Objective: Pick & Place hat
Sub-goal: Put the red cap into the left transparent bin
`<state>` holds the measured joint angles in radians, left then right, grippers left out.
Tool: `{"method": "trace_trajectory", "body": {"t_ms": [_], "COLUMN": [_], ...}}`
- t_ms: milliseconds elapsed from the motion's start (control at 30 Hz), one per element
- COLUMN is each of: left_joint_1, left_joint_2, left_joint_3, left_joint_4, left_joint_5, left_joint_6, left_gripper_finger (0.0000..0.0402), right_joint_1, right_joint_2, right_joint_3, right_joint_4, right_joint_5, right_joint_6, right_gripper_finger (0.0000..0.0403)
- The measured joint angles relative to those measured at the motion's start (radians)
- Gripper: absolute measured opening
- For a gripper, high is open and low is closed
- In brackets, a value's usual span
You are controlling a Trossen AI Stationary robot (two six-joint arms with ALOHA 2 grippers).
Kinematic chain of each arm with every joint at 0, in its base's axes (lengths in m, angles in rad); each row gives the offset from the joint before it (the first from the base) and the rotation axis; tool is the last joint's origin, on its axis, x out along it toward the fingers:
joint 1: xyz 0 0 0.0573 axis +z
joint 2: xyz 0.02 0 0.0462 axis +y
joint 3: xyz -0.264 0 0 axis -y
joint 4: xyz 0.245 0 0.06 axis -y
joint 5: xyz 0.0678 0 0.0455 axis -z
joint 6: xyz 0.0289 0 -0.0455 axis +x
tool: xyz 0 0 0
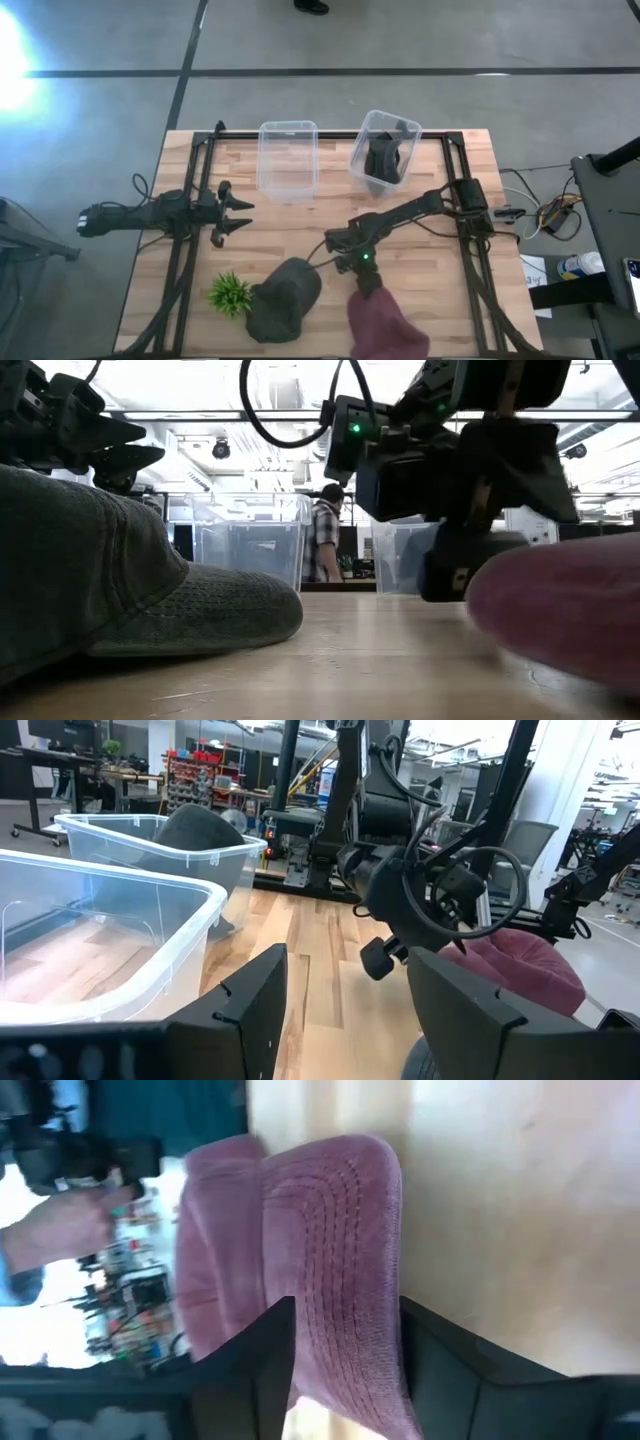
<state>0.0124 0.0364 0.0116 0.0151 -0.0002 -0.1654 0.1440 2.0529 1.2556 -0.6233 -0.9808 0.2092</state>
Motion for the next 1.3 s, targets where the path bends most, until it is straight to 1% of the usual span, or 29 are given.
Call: {"method": "trace_trajectory", "body": {"t_ms": [133, 233, 333, 367, 533, 700, 767, 833, 900, 1000, 1133, 1200, 1233, 1300], "left_joint_1": [0.0, 0.0, 0.0, 0.0, 0.0, 0.0, 0.0, 0.0, 0.0, 0.0, 0.0, 0.0, 0.0, 0.0], "left_joint_2": [0.0, 0.0, 0.0, 0.0, 0.0, 0.0, 0.0, 0.0, 0.0, 0.0, 0.0, 0.0, 0.0, 0.0], "left_joint_3": [0.0, 0.0, 0.0, 0.0, 0.0, 0.0, 0.0, 0.0, 0.0, 0.0, 0.0, 0.0, 0.0, 0.0], "left_joint_4": [0.0, 0.0, 0.0, 0.0, 0.0, 0.0, 0.001, 0.002, 0.002, 0.002, 0.003, 0.004, 0.004, 0.004], "left_joint_5": [0.0, 0.0, 0.0, 0.0, 0.0, 0.0, 0.0, 0.0, 0.0, 0.0, 0.0, 0.0, 0.0, 0.0], "left_joint_6": [0.0, 0.0, 0.0, 0.0, 0.0, 0.0, 0.0, 0.0, 0.0, 0.0, 0.0, 0.0, 0.0, 0.0], "left_gripper_finger": [0.0202, 0.0202, 0.0202, 0.0202, 0.0202, 0.0202, 0.0202, 0.0202, 0.0202, 0.0202, 0.0202, 0.0202, 0.0202, 0.0202], "right_joint_1": [0.0, 0.0, 0.0, 0.0, -0.012, -0.07, -0.115, -0.176, -0.243, -0.328, -0.399, -0.416, -0.419, -0.423], "right_joint_2": [0.0, 0.0, -0.003, -0.008, -0.076, -0.243, -0.323, -0.409, -0.492, -0.613, -0.739, -0.778, -0.793, -0.809], "right_joint_3": [-0.001, -0.001, -0.002, -0.002, -0.003, -0.003, -0.003, -0.003, -0.003, -0.003, -0.003, -0.003, -0.003, -0.001], "right_joint_4": [-0.006, -0.008, -0.022, -0.033, -0.083, -0.092, -0.095, -0.093, -0.055, 0.083, 0.328, 0.445, 0.492, 0.527], "right_joint_5": [-0.078, -0.133, -0.164, -0.167, -0.169, -0.152, -0.096, -0.019, 0.07, 0.213, 0.407, 0.526, 0.605, 0.783], "right_joint_6": [0.0, 0.0, -0.001, -0.004, -0.004, 0.07, 0.105, 0.149, 0.21, 0.302, 0.373, 0.397, 0.414, 0.442], "right_gripper_finger": [0.012, 0.0075, 0.0028, 0.002, 0.0014, 0.0013, 0.0013, 0.0013, 0.0013, 0.0012, 0.0012, 0.0012, 0.0012, 0.0012]}}
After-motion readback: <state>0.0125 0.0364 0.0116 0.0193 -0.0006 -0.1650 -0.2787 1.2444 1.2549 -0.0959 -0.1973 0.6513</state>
